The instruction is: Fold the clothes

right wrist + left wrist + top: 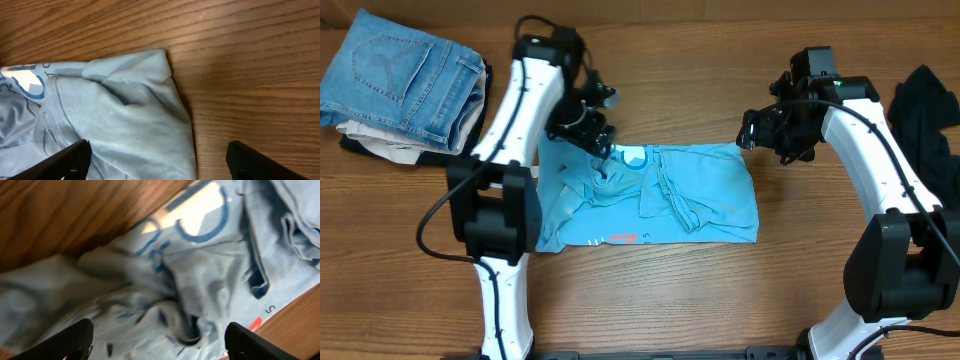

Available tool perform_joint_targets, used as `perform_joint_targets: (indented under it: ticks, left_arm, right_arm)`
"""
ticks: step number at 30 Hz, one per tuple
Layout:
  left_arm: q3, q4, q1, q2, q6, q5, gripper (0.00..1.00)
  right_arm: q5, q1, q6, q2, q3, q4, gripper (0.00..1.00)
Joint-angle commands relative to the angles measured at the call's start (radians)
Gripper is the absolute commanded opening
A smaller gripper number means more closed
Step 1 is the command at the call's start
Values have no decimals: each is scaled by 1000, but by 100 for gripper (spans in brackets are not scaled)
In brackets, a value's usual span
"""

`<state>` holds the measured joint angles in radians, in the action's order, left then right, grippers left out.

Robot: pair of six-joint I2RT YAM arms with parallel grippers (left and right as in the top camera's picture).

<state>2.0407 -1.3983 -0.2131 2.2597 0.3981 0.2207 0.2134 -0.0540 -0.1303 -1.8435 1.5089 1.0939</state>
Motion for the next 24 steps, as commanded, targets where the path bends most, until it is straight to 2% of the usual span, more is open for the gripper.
perform_joint_targets:
  ticks: [1,3,7,10,11,14,18,21,24]
  left_arm:
    - [-3,33,-12,6,51,-39,78]
    - [-4,31,-12,22,48,-64,62]
    - [-16,-1,-12,60,20,-76,52]
    - [-49,-64,-20,77,-5,-71,13]
    - [-58,-98,-20,77,-22,-71,4]
    - [-119,-156,-6,77,-90,-76,4]
    - [-266,-33,5,77,-226,-135,4]
    - [-271,-10,5,53,-306,-151,4]
    - [-271,35,5,-71,-410,-159,4]
  right_arm:
    - [9,-3,8,-4,24,2,91]
    - [8,-3,8,-5,24,5,90]
    - [8,-3,8,-4,24,3,91]
    - [8,-3,8,-4,24,5,90]
    - [8,-3,8,-4,24,5,90]
    - [8,-3,8,-4,24,3,91]
    - [5,-3,8,-4,24,4,91]
    - [5,-3,8,-4,24,4,91]
    - [5,-3,8,-4,24,4,91]
